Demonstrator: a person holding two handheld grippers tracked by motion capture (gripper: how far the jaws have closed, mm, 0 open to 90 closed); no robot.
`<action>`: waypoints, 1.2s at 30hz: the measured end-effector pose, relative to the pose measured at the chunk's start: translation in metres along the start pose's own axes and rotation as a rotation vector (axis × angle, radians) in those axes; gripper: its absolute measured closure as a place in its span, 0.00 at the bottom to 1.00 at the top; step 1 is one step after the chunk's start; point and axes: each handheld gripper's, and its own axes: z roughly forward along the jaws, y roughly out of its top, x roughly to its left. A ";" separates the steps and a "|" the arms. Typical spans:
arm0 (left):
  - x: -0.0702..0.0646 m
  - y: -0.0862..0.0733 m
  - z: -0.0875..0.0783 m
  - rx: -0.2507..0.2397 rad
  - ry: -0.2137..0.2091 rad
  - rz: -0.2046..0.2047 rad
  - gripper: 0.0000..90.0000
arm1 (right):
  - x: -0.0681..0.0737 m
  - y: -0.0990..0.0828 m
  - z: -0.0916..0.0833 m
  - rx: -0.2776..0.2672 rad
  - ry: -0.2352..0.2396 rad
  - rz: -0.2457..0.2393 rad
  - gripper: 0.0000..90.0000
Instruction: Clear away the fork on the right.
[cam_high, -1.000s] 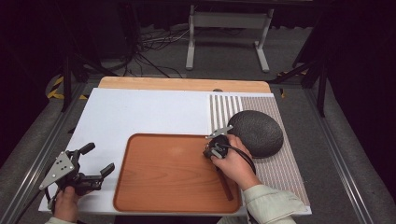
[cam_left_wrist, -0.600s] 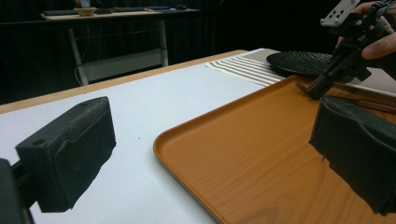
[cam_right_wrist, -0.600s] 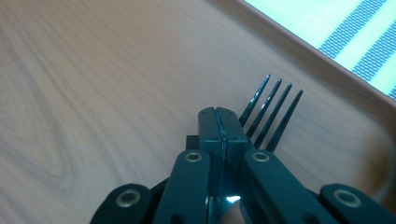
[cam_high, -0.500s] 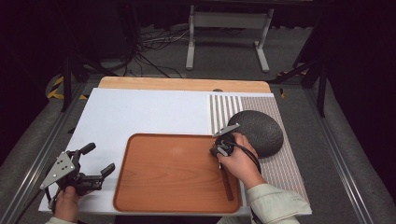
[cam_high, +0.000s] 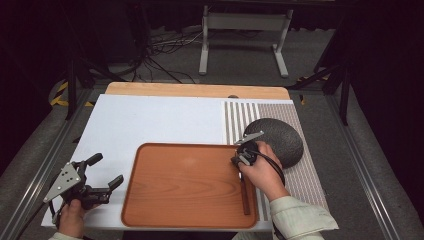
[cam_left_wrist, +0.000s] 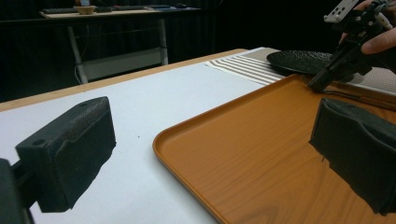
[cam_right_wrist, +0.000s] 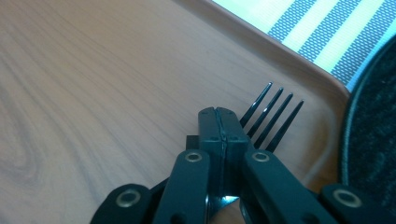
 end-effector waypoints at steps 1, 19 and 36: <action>0.000 0.000 0.000 -0.001 0.000 -0.001 0.01 | -0.001 0.000 0.000 0.001 -0.001 0.002 1.00; 0.000 0.000 0.000 -0.002 0.001 -0.002 0.01 | -0.001 0.002 -0.013 -0.050 -0.012 0.005 0.96; 0.000 0.001 -0.001 -0.001 0.004 0.000 0.01 | 0.012 0.007 -0.053 -0.262 0.061 -0.115 0.33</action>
